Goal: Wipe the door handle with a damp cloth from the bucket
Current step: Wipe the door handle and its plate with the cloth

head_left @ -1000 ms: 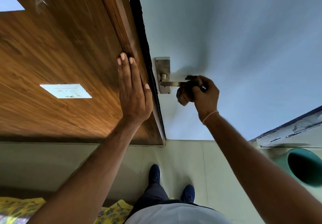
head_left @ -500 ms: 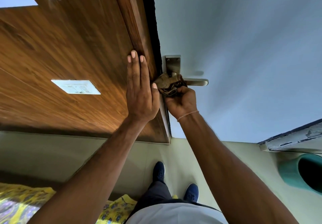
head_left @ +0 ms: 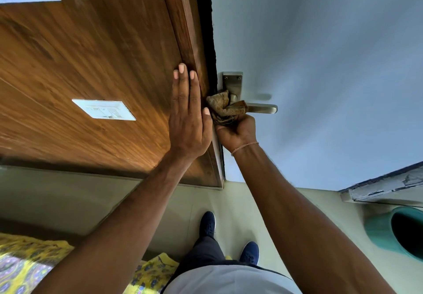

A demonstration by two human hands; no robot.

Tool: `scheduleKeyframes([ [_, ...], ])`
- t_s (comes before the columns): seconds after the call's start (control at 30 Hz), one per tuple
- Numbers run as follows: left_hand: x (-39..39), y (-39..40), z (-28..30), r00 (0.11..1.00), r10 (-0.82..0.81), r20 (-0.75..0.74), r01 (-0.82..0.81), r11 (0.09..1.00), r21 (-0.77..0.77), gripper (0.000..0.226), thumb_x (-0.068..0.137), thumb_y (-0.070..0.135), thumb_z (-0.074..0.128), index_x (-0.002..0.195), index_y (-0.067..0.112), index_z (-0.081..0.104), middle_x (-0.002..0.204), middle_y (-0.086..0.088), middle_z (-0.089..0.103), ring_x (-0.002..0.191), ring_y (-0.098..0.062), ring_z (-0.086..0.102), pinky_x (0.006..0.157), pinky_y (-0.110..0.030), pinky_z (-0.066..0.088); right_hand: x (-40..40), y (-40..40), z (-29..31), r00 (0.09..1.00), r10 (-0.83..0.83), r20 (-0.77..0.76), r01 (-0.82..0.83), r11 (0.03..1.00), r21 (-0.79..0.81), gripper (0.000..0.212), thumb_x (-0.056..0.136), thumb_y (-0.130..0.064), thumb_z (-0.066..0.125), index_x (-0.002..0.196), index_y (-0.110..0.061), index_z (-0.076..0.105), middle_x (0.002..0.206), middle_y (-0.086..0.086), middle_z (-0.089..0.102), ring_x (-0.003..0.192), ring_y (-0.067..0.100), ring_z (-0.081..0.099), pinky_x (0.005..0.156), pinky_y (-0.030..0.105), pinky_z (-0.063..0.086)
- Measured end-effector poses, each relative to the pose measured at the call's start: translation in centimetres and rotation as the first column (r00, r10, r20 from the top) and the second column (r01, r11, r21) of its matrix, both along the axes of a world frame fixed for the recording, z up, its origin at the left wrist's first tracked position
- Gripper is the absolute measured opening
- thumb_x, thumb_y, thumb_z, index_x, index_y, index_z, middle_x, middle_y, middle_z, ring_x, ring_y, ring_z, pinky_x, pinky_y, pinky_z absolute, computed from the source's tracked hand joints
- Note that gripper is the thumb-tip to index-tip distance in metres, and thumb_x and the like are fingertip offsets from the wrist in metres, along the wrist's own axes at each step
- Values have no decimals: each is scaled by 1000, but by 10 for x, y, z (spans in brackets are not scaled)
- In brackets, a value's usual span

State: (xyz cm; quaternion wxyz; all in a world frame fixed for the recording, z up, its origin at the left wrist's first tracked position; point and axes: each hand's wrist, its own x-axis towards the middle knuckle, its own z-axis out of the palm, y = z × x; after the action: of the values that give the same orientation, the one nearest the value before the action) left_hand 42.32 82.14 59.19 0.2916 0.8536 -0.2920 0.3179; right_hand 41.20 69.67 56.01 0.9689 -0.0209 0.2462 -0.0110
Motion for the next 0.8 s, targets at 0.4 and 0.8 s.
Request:
scheduleKeyframes([
  [0.4, 1, -1, -2, 1000, 4, 17, -4, 1000, 1, 67, 102, 9, 46, 162, -12, 28, 172, -34, 25, 164, -46, 21, 134, -59, 26, -39, -69, -23, 991, -126, -33, 107, 933, -344, 57, 76, 12, 38, 128, 0, 57, 154, 33, 50, 141, 47, 50, 127, 57, 34],
  [0.8, 3, -6, -6, 1000, 26, 17, -26, 1000, -16, 68, 100, 10, 48, 162, -12, 27, 171, -35, 25, 163, -49, 21, 136, -57, 23, -63, -84, 7, 913, -379, -148, -160, 1, -987, 30, 83, -2, 58, 103, -11, 80, 86, 8, 77, 81, 30, 73, 83, 47, 65],
])
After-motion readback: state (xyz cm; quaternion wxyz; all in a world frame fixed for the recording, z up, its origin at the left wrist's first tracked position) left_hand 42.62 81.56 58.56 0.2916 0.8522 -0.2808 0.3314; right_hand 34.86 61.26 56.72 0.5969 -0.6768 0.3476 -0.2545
